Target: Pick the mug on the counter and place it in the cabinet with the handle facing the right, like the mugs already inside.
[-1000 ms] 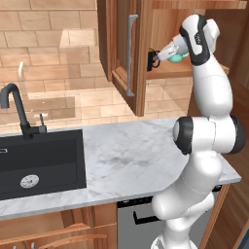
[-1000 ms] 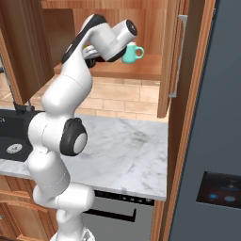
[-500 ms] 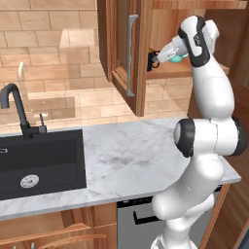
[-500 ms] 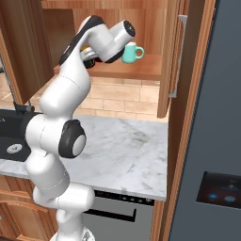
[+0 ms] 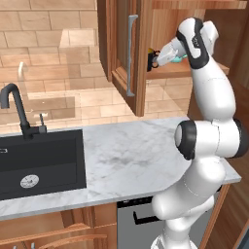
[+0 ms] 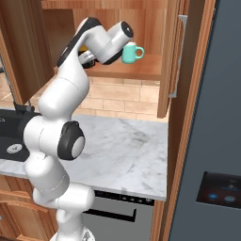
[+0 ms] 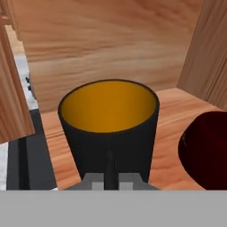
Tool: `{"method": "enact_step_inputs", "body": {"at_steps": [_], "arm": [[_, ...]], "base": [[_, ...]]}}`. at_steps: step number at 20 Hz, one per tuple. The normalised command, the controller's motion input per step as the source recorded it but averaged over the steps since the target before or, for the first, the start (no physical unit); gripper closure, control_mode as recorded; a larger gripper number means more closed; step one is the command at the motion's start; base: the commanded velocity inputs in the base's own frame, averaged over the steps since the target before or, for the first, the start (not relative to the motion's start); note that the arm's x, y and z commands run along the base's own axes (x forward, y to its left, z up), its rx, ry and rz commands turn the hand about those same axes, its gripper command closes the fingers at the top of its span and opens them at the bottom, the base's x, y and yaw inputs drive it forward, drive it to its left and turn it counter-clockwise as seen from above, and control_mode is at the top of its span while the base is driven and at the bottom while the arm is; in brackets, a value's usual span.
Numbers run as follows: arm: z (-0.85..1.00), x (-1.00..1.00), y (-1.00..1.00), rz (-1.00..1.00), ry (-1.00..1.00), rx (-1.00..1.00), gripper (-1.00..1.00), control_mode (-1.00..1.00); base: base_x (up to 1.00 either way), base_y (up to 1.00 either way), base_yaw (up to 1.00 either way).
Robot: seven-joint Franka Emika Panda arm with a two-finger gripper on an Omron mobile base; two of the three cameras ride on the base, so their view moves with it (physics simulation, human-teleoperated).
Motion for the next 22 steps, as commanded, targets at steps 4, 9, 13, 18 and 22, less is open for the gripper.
{"method": "enact_step_inputs", "body": {"at_steps": [4, 9, 13, 18, 22], "arm": [[-0.3, 0.17, 0.0, 0.0, -0.06, -0.04, 1.0, -1.0], [-0.27, 0.21, 0.0, 0.0, -0.05, -0.02, 1.0, -1.0], [-0.23, 0.22, 0.0, 0.0, -0.03, -0.01, 1.0, -1.0], [-0.1, 0.17, 0.02, 0.0, -0.01, -0.01, 1.0, -1.0], [0.0, 0.16, 0.09, 0.0, 0.01, 0.0, 1.0, -1.0]], "base": [[0.0, 0.0, 0.0], [0.0, 0.0, 0.0], [0.0, 0.0, 0.0], [0.0, 0.0, 0.0], [0.0, 0.0, 0.0]]}}
